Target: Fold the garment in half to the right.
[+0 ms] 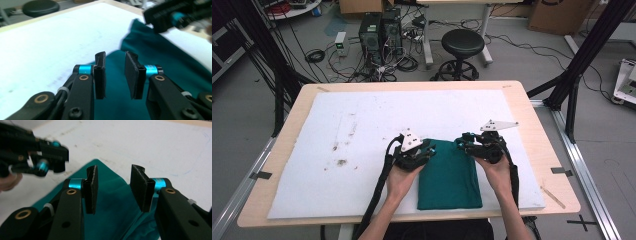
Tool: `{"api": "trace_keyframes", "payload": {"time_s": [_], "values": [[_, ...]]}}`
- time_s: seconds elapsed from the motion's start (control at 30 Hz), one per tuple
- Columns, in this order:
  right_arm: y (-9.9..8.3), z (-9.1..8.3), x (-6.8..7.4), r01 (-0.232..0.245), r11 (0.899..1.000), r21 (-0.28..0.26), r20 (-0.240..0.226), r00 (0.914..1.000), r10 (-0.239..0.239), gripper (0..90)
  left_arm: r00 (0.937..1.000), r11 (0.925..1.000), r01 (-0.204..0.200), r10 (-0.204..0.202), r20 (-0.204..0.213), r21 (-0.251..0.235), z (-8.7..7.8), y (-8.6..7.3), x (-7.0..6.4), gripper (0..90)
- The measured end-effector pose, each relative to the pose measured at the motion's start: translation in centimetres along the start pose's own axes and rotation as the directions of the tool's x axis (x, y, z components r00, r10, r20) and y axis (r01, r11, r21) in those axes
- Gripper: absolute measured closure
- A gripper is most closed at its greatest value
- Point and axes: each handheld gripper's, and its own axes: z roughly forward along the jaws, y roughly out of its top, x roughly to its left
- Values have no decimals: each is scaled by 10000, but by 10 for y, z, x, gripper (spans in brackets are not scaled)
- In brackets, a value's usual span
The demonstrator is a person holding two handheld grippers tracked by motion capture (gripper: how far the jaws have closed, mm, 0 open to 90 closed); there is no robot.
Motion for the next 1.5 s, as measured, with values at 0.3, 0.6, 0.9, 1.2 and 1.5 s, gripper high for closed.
{"api": "trace_keyframes", "payload": {"time_s": [0.3, 0.6, 0.9, 1.2, 1.5], "values": [[-20, 10, -28, -957, 9891, 1118, 1349, 9876, 803, 588, 9981, 9944, 539, -508, -362, 912, 26, -12, 23, 716], [-28, 16, -36, -1130, 9794, 1675, 1462, 9853, 886, 586, 9962, 9931, 597, -529, -692, 1009, 25, -12, 26, 676], [-21, 17, -33, -1153, 9892, 901, 2121, 9727, 940, 590, 9926, 9910, 1020, -957, -743, 862, 32, -15, 32, 674], [-29, 29, -42, -1583, 9748, 1570, 2645, 9577, 1130, 573, 9918, 9871, 911, -780, -1014, 1318, 37, -19, 33, 620], [-29, 0, -27, -1332, 9895, 562, 2305, 9660, 1170, 481, 9999, 9995, 116, -115, -30, 296, -3, -9, 18, 533]]}}
